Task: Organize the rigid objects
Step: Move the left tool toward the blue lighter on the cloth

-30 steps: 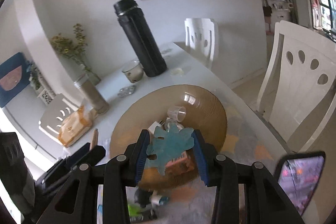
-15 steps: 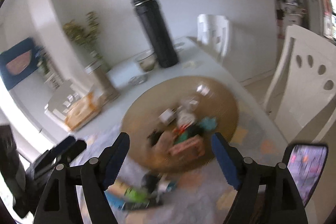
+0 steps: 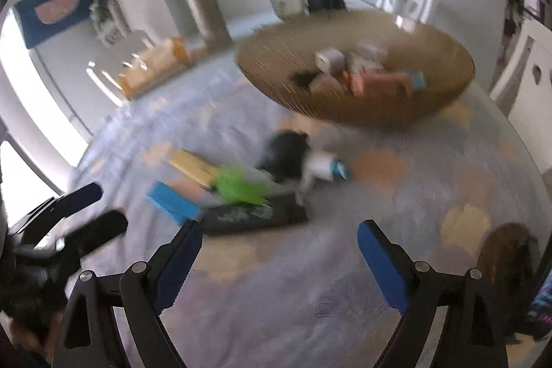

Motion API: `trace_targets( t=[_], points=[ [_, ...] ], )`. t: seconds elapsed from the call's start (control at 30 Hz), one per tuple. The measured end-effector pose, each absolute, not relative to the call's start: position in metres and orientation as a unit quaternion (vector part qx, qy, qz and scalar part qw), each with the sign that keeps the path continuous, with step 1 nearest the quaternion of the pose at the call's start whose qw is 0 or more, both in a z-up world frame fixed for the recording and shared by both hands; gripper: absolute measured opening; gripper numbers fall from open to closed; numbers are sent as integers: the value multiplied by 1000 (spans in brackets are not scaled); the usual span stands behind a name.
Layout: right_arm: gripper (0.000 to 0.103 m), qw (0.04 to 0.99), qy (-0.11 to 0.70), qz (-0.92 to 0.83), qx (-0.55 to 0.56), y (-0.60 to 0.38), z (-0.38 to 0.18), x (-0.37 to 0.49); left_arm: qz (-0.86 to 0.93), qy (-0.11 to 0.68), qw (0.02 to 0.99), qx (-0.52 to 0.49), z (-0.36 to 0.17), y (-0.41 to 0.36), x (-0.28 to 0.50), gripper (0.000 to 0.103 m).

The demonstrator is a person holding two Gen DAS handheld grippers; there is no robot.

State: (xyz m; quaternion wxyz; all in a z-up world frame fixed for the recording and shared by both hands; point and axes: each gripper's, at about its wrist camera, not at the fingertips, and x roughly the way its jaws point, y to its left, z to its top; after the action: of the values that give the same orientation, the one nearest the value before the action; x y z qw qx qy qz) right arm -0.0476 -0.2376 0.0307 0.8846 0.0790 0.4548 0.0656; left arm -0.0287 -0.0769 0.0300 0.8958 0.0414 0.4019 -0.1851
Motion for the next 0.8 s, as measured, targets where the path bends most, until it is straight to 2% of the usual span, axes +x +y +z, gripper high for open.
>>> trace_targets(
  t=[0.4, 0.6, 0.8],
  points=[
    [91, 879, 467, 34, 87, -245, 25, -39, -137, 399, 887, 189, 7, -126, -29, 86],
    [91, 874, 474, 42, 101, -249, 23, -38, -115, 414, 889, 156, 8, -109, -22, 86],
    [91, 874, 473, 51, 100, -248, 23, -39, -55, 456, 886, 64, 8, -36, -13, 84]
  ],
)
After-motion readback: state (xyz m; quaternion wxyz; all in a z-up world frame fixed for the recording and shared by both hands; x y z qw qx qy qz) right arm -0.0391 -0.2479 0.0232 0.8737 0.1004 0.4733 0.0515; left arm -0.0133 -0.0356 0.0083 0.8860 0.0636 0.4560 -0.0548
